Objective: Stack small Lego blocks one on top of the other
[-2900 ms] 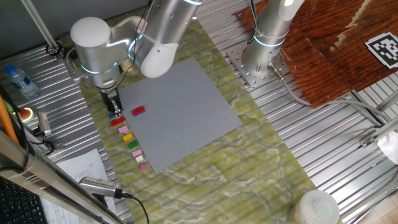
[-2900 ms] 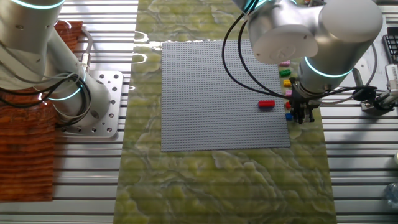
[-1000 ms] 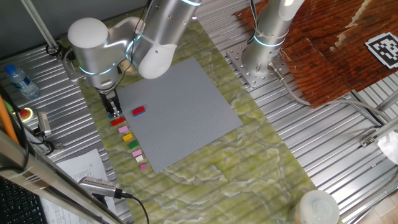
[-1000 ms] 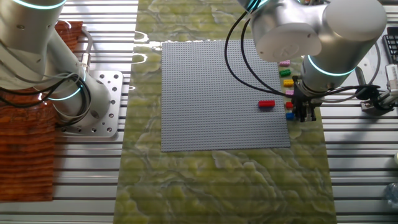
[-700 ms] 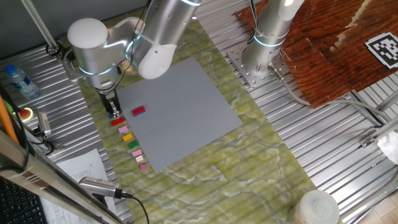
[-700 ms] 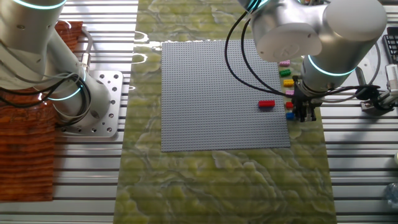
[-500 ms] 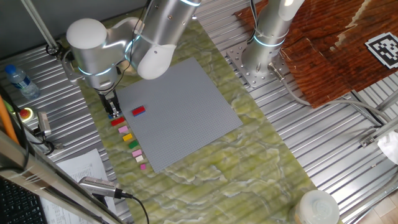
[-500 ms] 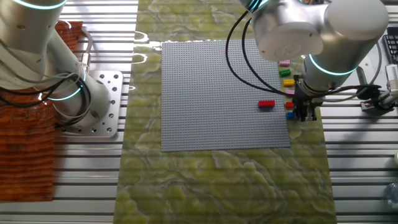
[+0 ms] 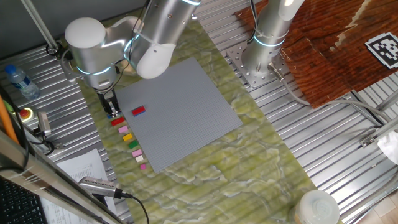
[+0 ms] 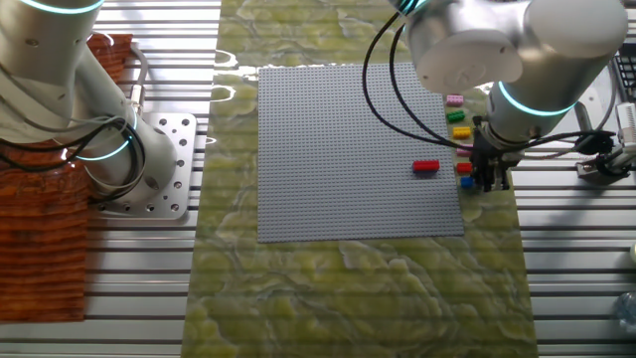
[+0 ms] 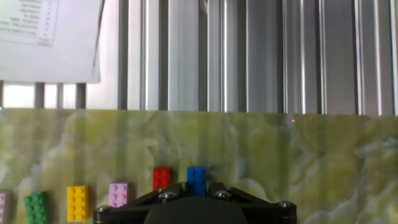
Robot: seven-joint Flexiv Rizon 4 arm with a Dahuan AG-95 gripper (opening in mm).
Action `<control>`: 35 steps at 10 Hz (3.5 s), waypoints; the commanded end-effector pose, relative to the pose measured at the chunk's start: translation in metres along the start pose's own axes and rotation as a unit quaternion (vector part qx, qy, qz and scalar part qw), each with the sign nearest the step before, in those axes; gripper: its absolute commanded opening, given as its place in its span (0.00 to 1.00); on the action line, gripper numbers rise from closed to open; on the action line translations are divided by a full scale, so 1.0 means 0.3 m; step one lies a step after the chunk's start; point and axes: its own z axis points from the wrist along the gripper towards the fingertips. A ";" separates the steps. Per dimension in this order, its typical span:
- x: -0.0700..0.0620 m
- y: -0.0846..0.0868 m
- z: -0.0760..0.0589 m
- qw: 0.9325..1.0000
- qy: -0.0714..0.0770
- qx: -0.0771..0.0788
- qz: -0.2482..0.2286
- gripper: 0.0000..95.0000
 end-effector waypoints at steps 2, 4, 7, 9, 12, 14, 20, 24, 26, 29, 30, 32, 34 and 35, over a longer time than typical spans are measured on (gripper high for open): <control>-0.006 0.016 -0.050 1.000 0.010 0.000 0.003 0.00; 0.013 0.046 -0.105 1.000 0.020 0.000 0.002 0.00; 0.089 0.079 -0.153 1.000 0.023 0.001 -0.002 0.00; 0.160 0.091 -0.165 1.000 0.023 0.000 -0.007 0.00; 0.242 0.100 -0.130 1.000 0.015 0.002 -0.021 0.00; 0.273 0.091 -0.115 0.999 0.012 0.006 -0.035 0.00; 0.271 0.087 -0.082 1.000 0.001 0.006 -0.026 0.00; 0.271 0.101 -0.053 1.000 0.001 0.006 -0.023 0.00; 0.272 0.108 -0.049 1.000 0.001 0.006 -0.021 0.00; 0.273 0.108 -0.045 1.000 0.002 0.008 -0.021 0.00; 0.273 0.108 -0.044 1.000 0.001 0.008 -0.019 0.00; 0.272 0.108 -0.036 1.000 0.001 0.008 -0.017 0.00; 0.273 0.107 -0.034 1.000 0.001 0.008 -0.018 0.00; 0.273 0.107 -0.034 1.000 0.001 0.008 -0.017 0.00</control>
